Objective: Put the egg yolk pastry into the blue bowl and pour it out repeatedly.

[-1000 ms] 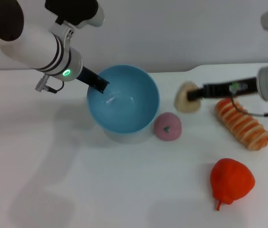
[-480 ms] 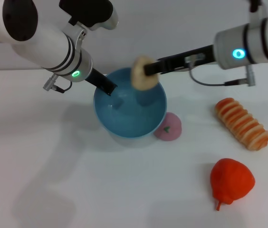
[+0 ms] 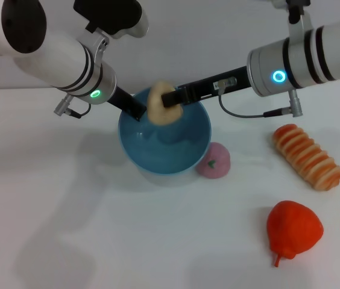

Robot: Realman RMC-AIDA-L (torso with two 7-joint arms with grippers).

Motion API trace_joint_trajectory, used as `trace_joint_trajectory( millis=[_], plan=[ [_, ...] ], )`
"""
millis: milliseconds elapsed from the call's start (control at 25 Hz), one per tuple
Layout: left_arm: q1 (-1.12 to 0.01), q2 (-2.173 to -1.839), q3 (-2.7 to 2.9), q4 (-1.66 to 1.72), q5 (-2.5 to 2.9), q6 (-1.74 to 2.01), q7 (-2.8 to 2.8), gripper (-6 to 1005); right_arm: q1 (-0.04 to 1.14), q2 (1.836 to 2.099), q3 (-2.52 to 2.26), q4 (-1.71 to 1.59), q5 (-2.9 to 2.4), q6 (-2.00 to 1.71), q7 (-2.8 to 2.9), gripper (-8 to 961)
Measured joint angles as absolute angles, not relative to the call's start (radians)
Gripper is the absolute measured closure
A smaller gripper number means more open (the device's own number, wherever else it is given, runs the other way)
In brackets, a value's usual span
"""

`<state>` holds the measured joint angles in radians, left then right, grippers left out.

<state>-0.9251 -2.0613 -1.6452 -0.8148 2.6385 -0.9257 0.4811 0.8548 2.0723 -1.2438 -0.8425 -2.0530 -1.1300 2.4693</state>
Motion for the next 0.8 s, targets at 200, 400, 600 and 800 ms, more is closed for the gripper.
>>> trace_joint_trajectory(
  millis=[200, 400, 600, 800],
  plan=[
    [-0.923, -2.060, -1.654, -0.812, 2.638, -0.924, 0.477, 1000, 0.830, 2.072, -1.233, -0.844, -2.050, -1.135, 2.464, 908],
    [-0.921, -2.058, -1.656, -0.807, 2.638, -0.917, 0.478, 999, 0.806, 2.065, -1.217, -0.863, -2.040, -1.160, 2.457, 826],
    [-0.918, -2.058, -1.657, -0.808, 2.640, -0.912, 0.482, 999, 0.693, 2.076, -1.209, -0.981, -2.018, -1.084, 2.352, 583],
    [-0.910, -2.057, -1.657, -0.811, 2.640, -0.900, 0.483, 999, 0.588, 2.076, -1.235, -1.005, -1.940, -0.943, 2.213, 519]
  ],
)
